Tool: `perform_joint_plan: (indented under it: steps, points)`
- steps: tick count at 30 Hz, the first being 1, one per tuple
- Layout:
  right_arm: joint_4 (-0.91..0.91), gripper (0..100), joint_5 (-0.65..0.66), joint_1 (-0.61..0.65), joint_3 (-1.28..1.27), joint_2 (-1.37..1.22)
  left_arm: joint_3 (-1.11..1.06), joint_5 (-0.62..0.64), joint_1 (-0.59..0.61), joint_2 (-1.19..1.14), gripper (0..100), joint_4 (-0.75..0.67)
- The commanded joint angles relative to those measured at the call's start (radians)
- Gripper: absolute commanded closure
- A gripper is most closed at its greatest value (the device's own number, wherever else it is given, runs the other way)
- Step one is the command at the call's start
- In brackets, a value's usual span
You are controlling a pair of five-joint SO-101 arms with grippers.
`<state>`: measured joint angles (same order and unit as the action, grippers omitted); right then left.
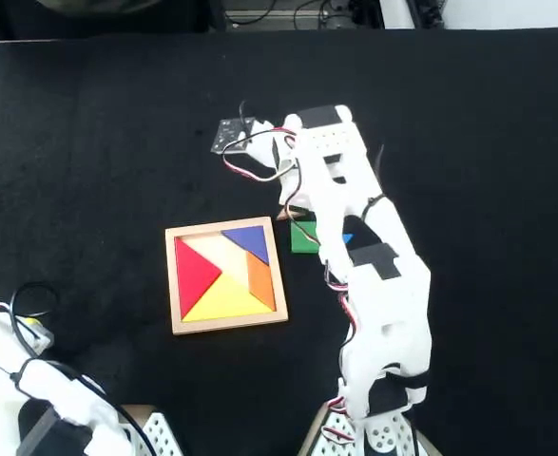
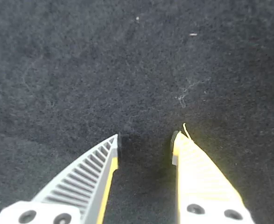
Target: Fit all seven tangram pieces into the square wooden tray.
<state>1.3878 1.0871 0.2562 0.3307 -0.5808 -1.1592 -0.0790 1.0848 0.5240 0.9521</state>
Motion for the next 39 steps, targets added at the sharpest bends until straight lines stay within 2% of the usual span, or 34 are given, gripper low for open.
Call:
perform_joint_plan:
  steps: [1, 5, 10, 22, 30, 39]
  points:
    - [0.037, 82.2, -0.015, 0.046, 0.053, 0.005, 0.007, -0.003, -0.013, 0.02, 80, -0.009]
    - [0.11, 82.2, 0.006, 0.114, 0.059, 0.005, 0.007, -0.003, -0.013, 0.02, 80, -0.009]
    - [0.129, 82.2, 0.101, 0.118, 0.059, -0.004, 0.007, -0.003, -0.012, 0.02, 80, -0.009]
    - [0.005, 82.2, 0.104, 0.097, 0.065, -0.124, 0.007, -0.002, -0.012, 0.02, 80, -0.009]
    - [0.012, 82.3, 0.103, 0.035, 0.148, -0.128, 0.007, 0.0, -0.012, 0.02, 80, -0.009]
    - [0.083, 82.3, 0.106, 0.026, 0.156, -0.127, 0.007, 0.0, -0.012, 0.02, 80, -0.009]
